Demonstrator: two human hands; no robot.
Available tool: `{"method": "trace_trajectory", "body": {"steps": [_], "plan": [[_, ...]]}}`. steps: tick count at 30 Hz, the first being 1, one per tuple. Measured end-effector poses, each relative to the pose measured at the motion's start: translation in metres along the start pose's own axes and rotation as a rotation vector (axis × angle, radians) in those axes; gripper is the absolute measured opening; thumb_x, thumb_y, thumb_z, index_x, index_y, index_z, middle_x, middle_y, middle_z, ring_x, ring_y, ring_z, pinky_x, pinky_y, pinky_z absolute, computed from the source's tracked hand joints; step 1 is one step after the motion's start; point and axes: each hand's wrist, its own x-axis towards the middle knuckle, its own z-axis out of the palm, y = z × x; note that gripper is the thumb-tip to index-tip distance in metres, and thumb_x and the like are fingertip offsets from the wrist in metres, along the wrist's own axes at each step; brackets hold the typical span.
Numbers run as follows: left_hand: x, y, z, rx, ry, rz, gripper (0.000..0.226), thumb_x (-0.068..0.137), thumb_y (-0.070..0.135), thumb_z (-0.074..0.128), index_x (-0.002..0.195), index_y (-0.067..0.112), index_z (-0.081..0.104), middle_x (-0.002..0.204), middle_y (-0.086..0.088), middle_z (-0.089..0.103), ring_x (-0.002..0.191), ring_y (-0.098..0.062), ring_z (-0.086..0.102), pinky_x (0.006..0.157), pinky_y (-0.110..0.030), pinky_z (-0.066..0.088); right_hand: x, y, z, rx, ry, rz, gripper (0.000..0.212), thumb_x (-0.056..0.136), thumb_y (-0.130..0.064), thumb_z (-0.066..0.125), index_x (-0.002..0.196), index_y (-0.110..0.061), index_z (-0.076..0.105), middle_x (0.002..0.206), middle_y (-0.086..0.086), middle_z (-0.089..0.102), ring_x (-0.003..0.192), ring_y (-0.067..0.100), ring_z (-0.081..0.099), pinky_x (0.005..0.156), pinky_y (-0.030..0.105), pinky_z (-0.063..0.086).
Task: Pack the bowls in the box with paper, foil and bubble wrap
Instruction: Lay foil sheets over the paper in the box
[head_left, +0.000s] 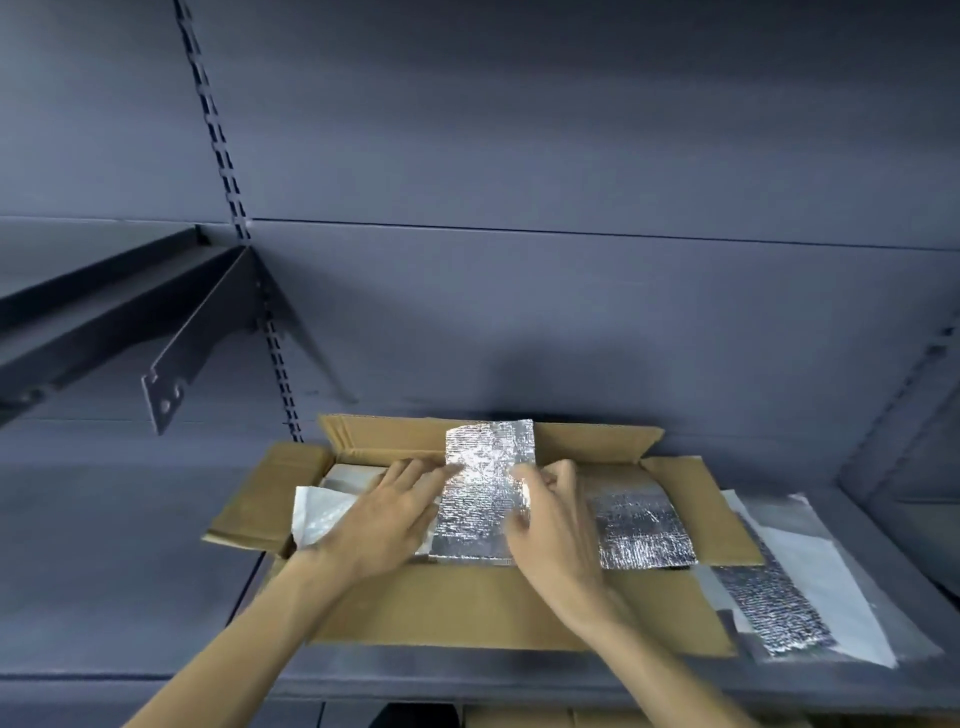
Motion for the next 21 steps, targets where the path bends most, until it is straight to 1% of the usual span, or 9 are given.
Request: {"method": "trace_trajectory", "body": {"steps": [3,5,8,10,13,16,17,19,21], "plan": [[0.002,-0.005,0.006,-0.012,-0.085,-0.016,0.063,0.103,0.026,0.045,0.157,0.041,0.015,0.154,0.005,0.03,0.14,-0.017,0.027,0.114,-0.04,0.033,0.002,0.002,-0.001,-0.197,-0.069,-0.119,0.07,0.08,-0.018,0.068,0.144,-0.035,0.046,0.142,0.001,0.034,0.126,0.024,0.038,0.097,0.042,0.044],[0.002,-0.009,0.008,-0.008,-0.106,-0.015,0.057,0.102,0.029,0.046,0.154,0.044,0.027,0.158,0.006,0.024,0.143,-0.018,0.025,0.113,-0.043,0.034,0.007,0.002,-0.004,-0.22,-0.15,-0.205,0.076,0.081,-0.018,0.064,0.151,-0.034,0.039,0.158,0.003,0.021,0.142,0.027,0.024,0.107,0.05,0.035],[0.001,-0.01,0.009,-0.014,-0.137,-0.025,0.051,0.098,0.032,0.049,0.147,0.045,0.039,0.16,0.008,0.019,0.144,-0.018,0.022,0.114,-0.045,0.032,0.018,0.007,-0.005,-0.218,-0.305,-0.305,0.079,0.083,-0.028,0.061,0.156,-0.031,0.03,0.167,0.003,0.007,0.153,0.025,0.007,0.117,0.057,0.023],[0.002,-0.009,0.009,0.04,-0.171,-0.014,0.049,0.095,0.036,0.048,0.143,0.045,0.04,0.154,0.007,0.025,0.141,-0.02,0.025,0.116,-0.042,0.029,0.026,0.013,-0.006,-0.219,-0.408,-0.328,0.085,0.084,-0.039,0.062,0.159,-0.032,0.022,0.169,0.003,0.002,0.156,0.022,0.001,0.121,0.058,0.015],[0.005,-0.008,0.003,0.171,-0.142,0.05,0.056,0.09,0.034,0.049,0.145,0.036,0.037,0.143,0.002,0.032,0.135,-0.02,0.028,0.116,-0.038,0.027,0.036,0.02,-0.005,-0.227,-0.509,-0.318,0.094,0.082,-0.05,0.064,0.161,-0.036,0.014,0.169,-0.001,0.0,0.155,0.021,0.004,0.121,0.059,0.01],[0.018,0.001,-0.005,0.195,-0.036,0.137,0.048,0.09,0.026,0.047,0.138,0.022,0.046,0.129,-0.002,0.041,0.122,-0.02,0.038,0.107,-0.037,0.039,0.041,0.023,0.0,-0.23,-0.539,-0.305,0.097,0.077,-0.058,0.066,0.158,-0.042,0.017,0.168,-0.004,0.007,0.153,0.02,0.011,0.121,0.062,0.014],[0.024,0.007,-0.007,0.174,-0.013,0.148,0.04,0.094,0.031,0.045,0.131,0.018,0.051,0.127,-0.002,0.044,0.12,-0.021,0.04,0.104,-0.038,0.041,0.041,0.023,0.001,-0.224,-0.544,-0.295,0.097,0.075,-0.06,0.065,0.157,-0.043,0.019,0.167,-0.005,0.01,0.152,0.02,0.013,0.12,0.062,0.015],[0.036,0.017,-0.006,0.142,-0.02,0.163,0.04,0.098,0.044,0.044,0.126,0.016,0.053,0.127,-0.003,0.047,0.12,-0.022,0.043,0.103,-0.039,0.041,0.039,0.022,0.003,-0.177,-0.545,-0.244,0.094,0.071,-0.064,0.065,0.154,-0.043,0.027,0.163,-0.009,0.017,0.149,0.018,0.018,0.118,0.062,0.019],[0.045,0.024,0.001,0.132,-0.088,0.167,0.05,0.096,0.049,0.048,0.136,0.018,0.048,0.131,-0.002,0.045,0.124,-0.022,0.042,0.105,-0.039,0.04,0.036,0.021,0.003,-0.104,-0.527,-0.199,0.081,0.069,-0.066,0.064,0.143,-0.041,0.042,0.154,-0.012,0.027,0.143,0.016,0.025,0.116,0.06,0.025]]}}
